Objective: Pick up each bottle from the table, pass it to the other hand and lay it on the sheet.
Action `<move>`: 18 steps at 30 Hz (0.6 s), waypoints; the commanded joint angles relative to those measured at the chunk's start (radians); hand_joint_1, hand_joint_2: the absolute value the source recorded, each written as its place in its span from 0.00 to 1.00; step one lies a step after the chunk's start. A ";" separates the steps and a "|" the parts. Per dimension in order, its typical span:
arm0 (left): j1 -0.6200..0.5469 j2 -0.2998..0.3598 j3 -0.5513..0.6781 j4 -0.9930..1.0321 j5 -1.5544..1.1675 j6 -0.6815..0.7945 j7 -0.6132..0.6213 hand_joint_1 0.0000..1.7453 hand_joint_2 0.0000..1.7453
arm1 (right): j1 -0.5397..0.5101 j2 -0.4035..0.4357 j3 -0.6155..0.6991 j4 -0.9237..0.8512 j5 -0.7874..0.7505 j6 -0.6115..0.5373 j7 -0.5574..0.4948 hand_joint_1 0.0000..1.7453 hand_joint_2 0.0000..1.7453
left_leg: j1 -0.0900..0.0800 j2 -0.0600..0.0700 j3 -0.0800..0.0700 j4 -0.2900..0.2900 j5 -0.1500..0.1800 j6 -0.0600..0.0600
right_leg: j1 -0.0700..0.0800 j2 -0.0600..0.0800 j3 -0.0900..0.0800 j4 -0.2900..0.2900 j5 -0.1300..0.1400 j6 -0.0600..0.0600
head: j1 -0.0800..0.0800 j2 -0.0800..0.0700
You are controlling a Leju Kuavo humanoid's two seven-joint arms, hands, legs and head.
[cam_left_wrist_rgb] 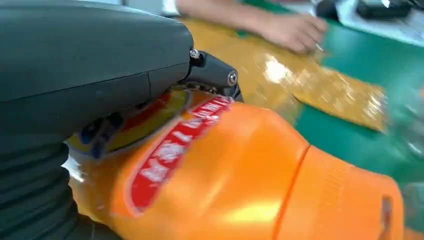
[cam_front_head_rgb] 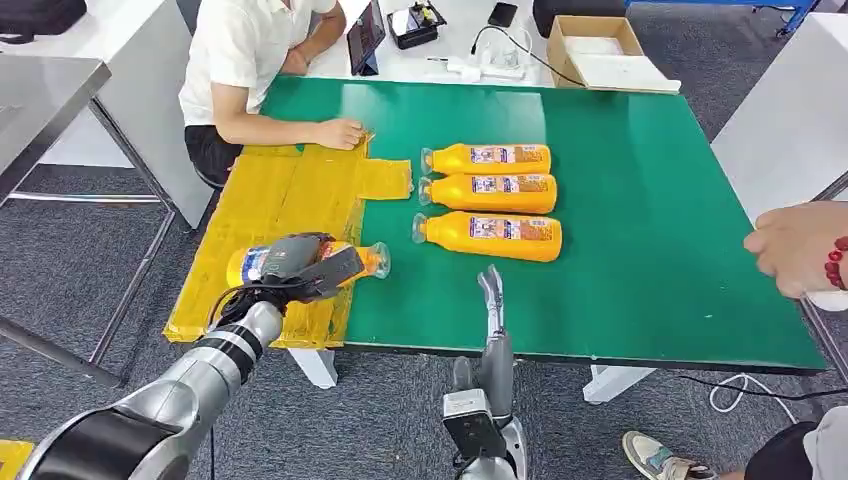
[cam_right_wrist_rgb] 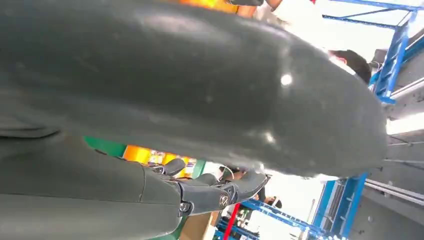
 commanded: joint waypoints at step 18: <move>0.015 -0.040 0.033 0.046 0.120 -0.193 -0.107 0.00 0.00 | -0.058 -0.036 0.020 0.112 -0.009 -0.041 -0.002 0.00 0.00 | 0.000 0.004 0.006 -0.001 -0.001 -0.001 | 0.000 0.003 0.004 -0.002 0.001 -0.001 | 0.000 0.000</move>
